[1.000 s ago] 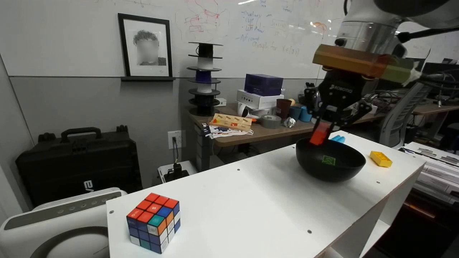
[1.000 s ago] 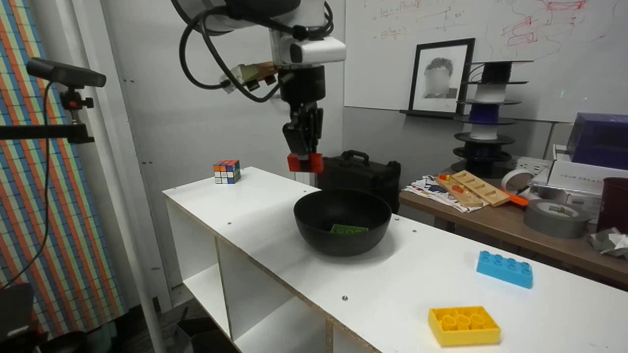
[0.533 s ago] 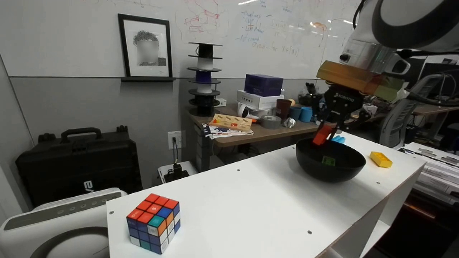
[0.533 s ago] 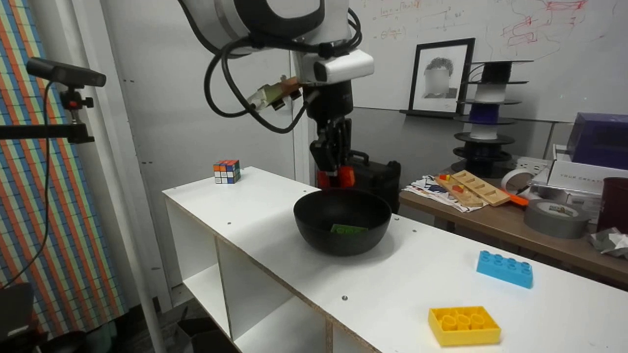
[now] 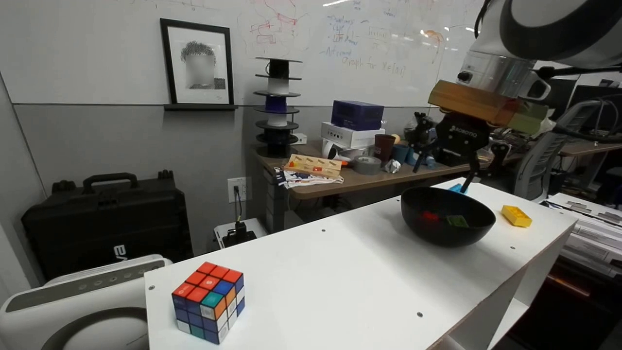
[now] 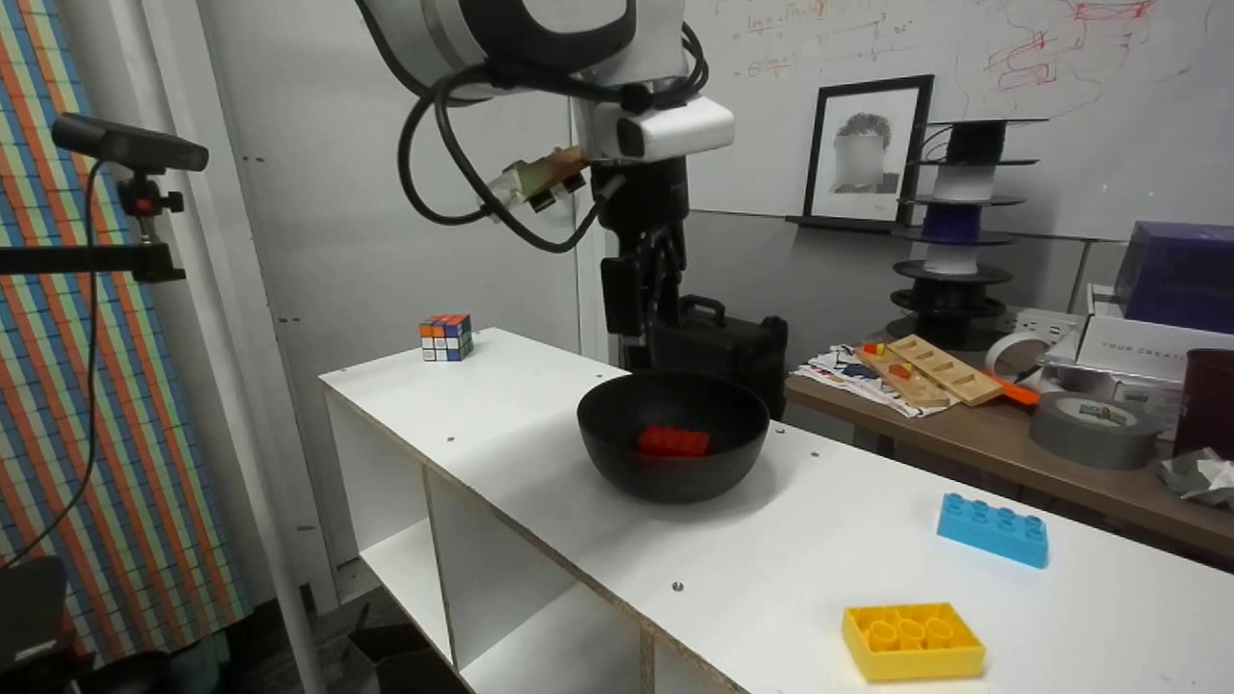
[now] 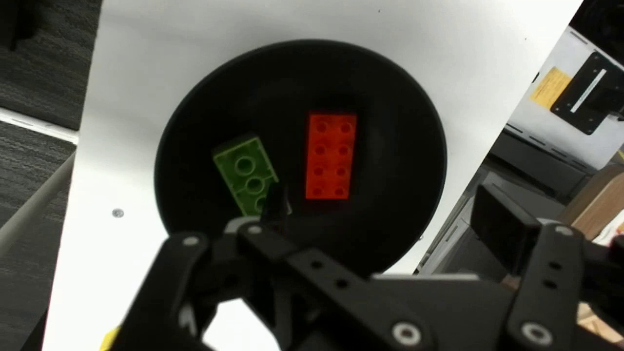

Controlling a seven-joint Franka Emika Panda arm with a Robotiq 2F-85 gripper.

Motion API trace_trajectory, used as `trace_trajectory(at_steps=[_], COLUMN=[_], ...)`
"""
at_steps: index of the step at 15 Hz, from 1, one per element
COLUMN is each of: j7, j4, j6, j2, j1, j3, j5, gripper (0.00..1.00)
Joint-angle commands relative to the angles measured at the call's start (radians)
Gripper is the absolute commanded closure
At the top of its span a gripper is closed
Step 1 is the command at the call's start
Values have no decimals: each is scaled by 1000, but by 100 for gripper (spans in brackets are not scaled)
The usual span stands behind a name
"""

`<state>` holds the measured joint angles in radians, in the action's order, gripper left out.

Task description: Pick up the orange, blue, green and yellow objects from the table and put them in the bowl

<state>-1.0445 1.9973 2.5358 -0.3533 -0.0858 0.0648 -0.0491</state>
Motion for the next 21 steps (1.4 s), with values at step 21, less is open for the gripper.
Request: trace_trajectory(at_steps=[21], j7=[528], j4=[-58], j6=[-124], j2=[-102], j1=[235], j3=[162], j5=[-98], gripper=[0])
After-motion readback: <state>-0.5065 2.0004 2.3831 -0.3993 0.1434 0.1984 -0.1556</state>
